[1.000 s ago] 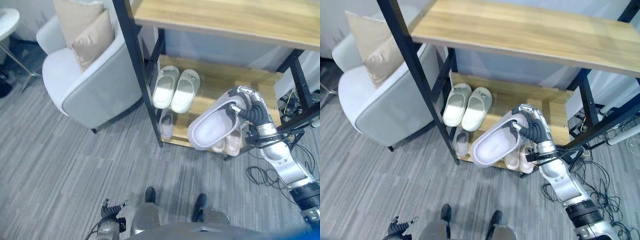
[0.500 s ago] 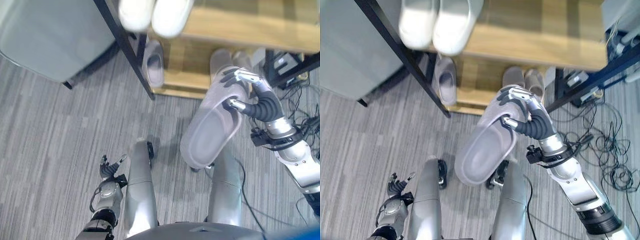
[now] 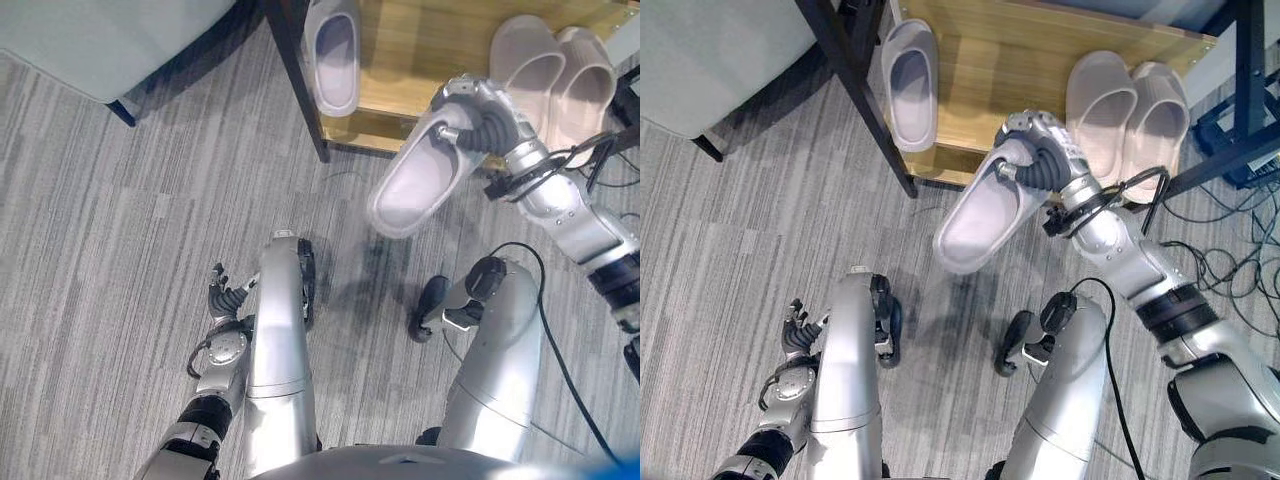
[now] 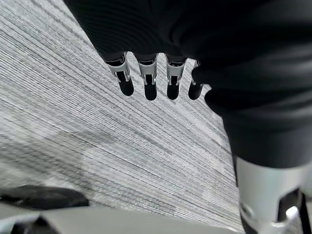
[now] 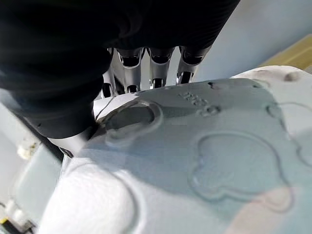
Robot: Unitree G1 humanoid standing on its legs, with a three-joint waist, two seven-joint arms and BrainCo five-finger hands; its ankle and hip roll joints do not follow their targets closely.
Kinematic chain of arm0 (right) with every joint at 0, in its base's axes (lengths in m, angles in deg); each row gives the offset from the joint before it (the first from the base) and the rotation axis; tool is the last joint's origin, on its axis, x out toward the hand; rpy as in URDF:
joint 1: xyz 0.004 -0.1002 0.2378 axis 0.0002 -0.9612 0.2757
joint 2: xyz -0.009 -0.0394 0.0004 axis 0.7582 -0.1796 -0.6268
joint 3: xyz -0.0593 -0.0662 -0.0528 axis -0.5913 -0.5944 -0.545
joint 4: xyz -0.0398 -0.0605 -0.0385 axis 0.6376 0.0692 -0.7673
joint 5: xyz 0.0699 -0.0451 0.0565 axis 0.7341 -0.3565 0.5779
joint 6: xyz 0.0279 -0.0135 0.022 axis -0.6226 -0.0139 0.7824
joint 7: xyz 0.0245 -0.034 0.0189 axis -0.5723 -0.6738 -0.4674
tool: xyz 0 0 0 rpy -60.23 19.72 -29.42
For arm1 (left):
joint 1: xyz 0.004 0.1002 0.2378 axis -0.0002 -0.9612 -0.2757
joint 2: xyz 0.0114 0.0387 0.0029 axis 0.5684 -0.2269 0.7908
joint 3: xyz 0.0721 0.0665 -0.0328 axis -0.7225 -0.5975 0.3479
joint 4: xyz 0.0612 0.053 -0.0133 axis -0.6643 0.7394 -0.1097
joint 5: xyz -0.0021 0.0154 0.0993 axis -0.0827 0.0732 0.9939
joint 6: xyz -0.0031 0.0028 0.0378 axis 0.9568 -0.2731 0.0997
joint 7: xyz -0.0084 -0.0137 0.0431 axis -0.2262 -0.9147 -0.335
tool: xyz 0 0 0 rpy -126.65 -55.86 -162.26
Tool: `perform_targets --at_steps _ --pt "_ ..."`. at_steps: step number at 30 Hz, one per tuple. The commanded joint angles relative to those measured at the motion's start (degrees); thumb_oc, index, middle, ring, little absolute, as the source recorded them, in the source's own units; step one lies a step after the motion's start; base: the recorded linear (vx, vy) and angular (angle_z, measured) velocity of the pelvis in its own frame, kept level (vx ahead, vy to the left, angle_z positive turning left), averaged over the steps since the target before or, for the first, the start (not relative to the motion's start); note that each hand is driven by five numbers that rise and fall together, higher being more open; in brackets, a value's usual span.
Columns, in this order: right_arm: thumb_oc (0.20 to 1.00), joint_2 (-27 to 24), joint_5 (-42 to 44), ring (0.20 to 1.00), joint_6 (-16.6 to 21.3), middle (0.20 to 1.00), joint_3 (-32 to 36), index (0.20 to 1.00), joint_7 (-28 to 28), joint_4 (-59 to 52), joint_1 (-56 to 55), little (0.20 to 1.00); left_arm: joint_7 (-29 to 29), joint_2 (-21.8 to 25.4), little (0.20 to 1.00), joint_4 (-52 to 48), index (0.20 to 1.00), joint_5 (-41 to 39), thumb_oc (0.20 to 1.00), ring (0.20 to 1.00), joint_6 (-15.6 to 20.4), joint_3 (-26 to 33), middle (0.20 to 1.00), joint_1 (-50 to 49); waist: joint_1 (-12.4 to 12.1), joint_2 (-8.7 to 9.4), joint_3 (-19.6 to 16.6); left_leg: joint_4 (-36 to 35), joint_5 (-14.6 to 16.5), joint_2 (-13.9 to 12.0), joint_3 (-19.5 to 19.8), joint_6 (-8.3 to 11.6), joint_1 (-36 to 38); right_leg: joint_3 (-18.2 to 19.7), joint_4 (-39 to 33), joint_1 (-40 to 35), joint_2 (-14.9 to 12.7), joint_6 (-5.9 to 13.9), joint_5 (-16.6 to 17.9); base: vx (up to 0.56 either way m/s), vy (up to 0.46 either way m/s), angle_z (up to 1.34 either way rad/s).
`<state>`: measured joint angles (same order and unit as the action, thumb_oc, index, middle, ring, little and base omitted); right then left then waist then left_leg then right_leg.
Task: Arrange the slippers neatly on the shoe rack.
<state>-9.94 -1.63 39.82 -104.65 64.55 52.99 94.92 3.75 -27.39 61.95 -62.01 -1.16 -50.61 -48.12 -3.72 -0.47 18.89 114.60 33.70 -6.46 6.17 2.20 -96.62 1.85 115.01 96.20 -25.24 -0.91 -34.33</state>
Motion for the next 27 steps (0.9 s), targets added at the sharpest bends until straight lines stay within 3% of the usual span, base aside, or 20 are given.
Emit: perform_targets --at_steps 1,8,13,26,27 --pt "0.200 -1.42 5.54 0.200 1.90 0.200 -0.19 0.200 2.07 0.12 10.65 0.200 1.25 1.35 1.000 1.53 1.000 -1.88 1.000 1.000 4.70 1.88 1.000 1.29 -0.09 -0.75 5.44 -4.48 4.14 -0.44 5.05 0.87 6.67 4.61 -0.54 -6.25 -1.63 2.46 -6.43 0.03 0.026 0.10" --pt "0.200 -2.98 9.82 0.200 3.72 0.200 -8.82 0.200 0.45 17.31 25.53 0.200 0.20 3.74 1.000 1.35 1.000 -2.90 1.000 1.000 7.27 1.42 1.000 0.58 -2.33 -1.48 10.78 2.94 6.83 1.17 6.80 1.20 6.67 10.85 8.53 -6.25 -1.83 1.62 -9.89 0.04 -0.003 0.07" --pt "0.200 -4.30 13.27 0.200 5.15 0.200 -9.42 0.200 -0.39 30.07 26.92 0.200 0.15 4.68 1.000 1.97 1.000 -2.67 1.000 1.000 9.85 1.84 1.000 -2.46 -4.31 -2.29 10.91 3.74 7.99 1.53 6.15 2.21 6.67 13.16 10.05 -6.25 -3.44 1.77 -10.36 0.05 -0.044 0.12" --pt "0.200 -4.87 14.20 0.200 4.75 0.200 -13.78 0.200 -3.26 38.58 35.49 0.200 -2.78 6.58 1.000 4.99 1.000 -3.43 1.000 1.000 10.01 3.33 1.000 -3.39 -6.93 -0.97 10.91 -0.17 6.58 1.92 6.55 4.57 6.67 12.32 7.78 -6.25 -5.33 2.40 -9.94 0.04 -0.055 0.08" --pt "0.467 -4.56 14.38 0.467 4.54 0.467 -13.69 0.467 -3.89 39.84 35.62 0.467 -3.01 6.79 1.000 5.35 1.000 -3.36 1.000 1.000 9.97 3.18 1.000 -3.43 -7.00 -0.89 10.91 -0.41 6.59 1.94 6.45 4.68 6.67 12.38 7.58 -6.25 -5.32 2.48 -9.86 0.04 -0.045 0.08"
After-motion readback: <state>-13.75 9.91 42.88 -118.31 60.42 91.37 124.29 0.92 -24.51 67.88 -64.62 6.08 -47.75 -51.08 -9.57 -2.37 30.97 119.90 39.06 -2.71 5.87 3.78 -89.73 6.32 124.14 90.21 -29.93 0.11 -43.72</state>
